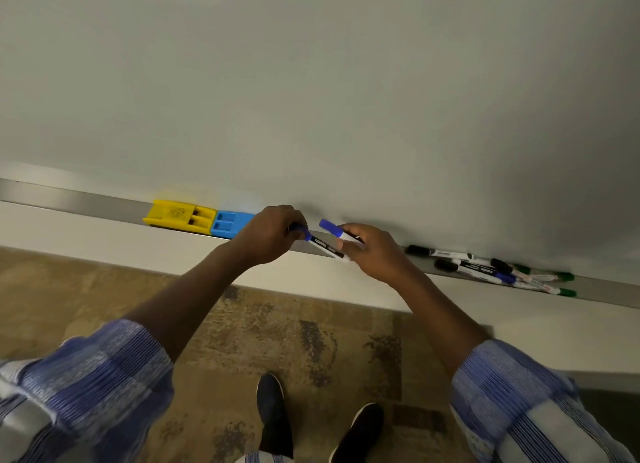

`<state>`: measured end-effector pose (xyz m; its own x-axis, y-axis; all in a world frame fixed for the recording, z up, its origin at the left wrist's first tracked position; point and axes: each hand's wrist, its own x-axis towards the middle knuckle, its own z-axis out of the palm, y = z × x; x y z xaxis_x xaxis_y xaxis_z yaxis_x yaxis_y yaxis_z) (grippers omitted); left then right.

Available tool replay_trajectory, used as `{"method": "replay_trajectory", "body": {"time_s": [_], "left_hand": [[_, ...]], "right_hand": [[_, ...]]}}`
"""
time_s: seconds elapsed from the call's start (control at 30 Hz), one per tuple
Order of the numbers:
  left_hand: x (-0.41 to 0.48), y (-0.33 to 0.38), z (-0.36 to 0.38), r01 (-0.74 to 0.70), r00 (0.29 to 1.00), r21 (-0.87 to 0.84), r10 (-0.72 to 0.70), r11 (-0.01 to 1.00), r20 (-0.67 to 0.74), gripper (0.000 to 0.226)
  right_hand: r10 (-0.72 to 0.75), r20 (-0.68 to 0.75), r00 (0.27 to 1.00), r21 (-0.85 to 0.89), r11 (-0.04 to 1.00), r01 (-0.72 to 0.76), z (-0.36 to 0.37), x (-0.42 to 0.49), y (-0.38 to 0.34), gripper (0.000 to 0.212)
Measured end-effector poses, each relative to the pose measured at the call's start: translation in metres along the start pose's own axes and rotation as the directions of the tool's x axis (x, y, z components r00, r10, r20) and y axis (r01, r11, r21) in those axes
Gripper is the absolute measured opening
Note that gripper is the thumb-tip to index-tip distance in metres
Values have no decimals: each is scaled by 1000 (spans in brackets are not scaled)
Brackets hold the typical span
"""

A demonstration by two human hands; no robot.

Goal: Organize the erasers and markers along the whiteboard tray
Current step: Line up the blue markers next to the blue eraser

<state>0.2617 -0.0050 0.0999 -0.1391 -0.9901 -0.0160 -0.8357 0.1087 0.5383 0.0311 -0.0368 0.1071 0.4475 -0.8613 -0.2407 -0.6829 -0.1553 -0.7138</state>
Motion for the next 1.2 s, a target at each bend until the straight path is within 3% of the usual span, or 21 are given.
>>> {"method": "replay_trajectory", "body": {"time_s": [0.17,0.33,0.47,0.87,1.03,1.13,1.2], "left_hand": [[-9,-27,28,57,982,149,-29,987,-188,10],[-21,-45,62,80,965,259,-9,963,-263,5],[-20,-53,72,41,956,309,53,950,-290,5],[-15,-60,84,23,989,396,36,918,-143,16],[-15,-51,79,45,979,261,9,964,-204,25],[-13,-38,71,-82,969,196,124,977,-213,53],[-7,-27,67,-205,951,247,252,947,-179,57]], "right_hand": [[90,-122,988,53,995,-84,6,3,18,26],[23,-177,984,-106,993,-42,12,1,27,35],[-21,-227,974,-95,996,-1,18,-1,28,39],[12,-293,956,-50,998,-28,29,4,28,32],[10,-281,960,-80,996,-34,36,10,26,32],[-48,-257,965,-132,991,14,42,14,20,29],[-95,-243,965,-186,981,50,47,18,14,28]]}}
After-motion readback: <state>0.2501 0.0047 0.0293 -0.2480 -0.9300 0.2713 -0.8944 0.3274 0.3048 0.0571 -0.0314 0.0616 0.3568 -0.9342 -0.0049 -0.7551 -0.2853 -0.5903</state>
